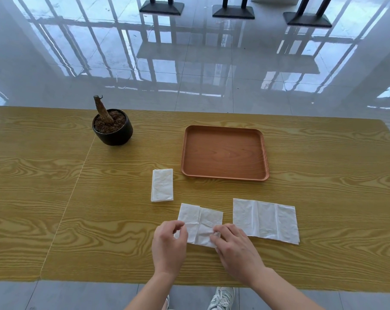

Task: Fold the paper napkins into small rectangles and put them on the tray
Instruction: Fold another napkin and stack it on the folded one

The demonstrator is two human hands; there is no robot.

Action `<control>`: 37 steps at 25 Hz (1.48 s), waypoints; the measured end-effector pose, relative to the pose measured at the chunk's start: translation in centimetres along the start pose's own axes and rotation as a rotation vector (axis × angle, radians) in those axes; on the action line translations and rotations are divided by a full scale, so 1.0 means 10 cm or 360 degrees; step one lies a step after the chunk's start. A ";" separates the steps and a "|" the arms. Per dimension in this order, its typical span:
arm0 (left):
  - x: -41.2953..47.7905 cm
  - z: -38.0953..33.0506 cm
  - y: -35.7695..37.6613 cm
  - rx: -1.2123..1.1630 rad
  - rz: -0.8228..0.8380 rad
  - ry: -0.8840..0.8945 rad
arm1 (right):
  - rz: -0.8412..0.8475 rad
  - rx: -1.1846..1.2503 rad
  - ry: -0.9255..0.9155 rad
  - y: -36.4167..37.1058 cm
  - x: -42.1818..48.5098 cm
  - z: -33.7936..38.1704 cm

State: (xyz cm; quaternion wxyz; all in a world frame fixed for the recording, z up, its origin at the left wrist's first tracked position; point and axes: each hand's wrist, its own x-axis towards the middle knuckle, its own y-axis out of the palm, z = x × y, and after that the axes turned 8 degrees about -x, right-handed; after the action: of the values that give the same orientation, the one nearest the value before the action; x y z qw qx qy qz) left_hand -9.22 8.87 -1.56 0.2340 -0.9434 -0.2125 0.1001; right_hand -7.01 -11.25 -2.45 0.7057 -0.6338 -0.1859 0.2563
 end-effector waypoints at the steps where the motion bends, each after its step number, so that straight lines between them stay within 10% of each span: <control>1: -0.01 0.05 -0.02 0.0144 -0.0007 0.0033 | 0.0015 0.0001 0.0008 0.00 0.00 0.01; 8: -0.02 0.18 -0.08 0.1019 0.0516 0.0581 | -0.0038 0.0228 0.0173 -0.05 0.08 0.00; 16: -0.19 0.37 -0.14 0.1078 0.0550 0.0905 | 0.0099 -0.0016 0.0032 -0.12 0.41 -0.26; 25: -0.17 0.27 -0.27 0.0876 0.0510 0.0607 | 0.0294 -0.0078 -0.0047 -0.12 -0.25 0.16; 30: -0.48 0.43 -0.41 0.0863 0.0855 0.0925 | 0.0221 0.0147 -0.0053 -0.06 -0.33 0.24; 37: -0.41 0.43 -0.39 0.1092 0.0694 0.1219 | 0.0220 0.0086 -0.0074 -0.04 -0.41 0.16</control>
State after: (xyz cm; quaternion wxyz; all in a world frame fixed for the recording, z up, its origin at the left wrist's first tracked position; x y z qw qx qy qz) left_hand -15.45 11.82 -3.04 0.5621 -0.8043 0.1325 -0.1402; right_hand -11.15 -12.45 -1.61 0.6988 -0.6196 -0.1510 0.3240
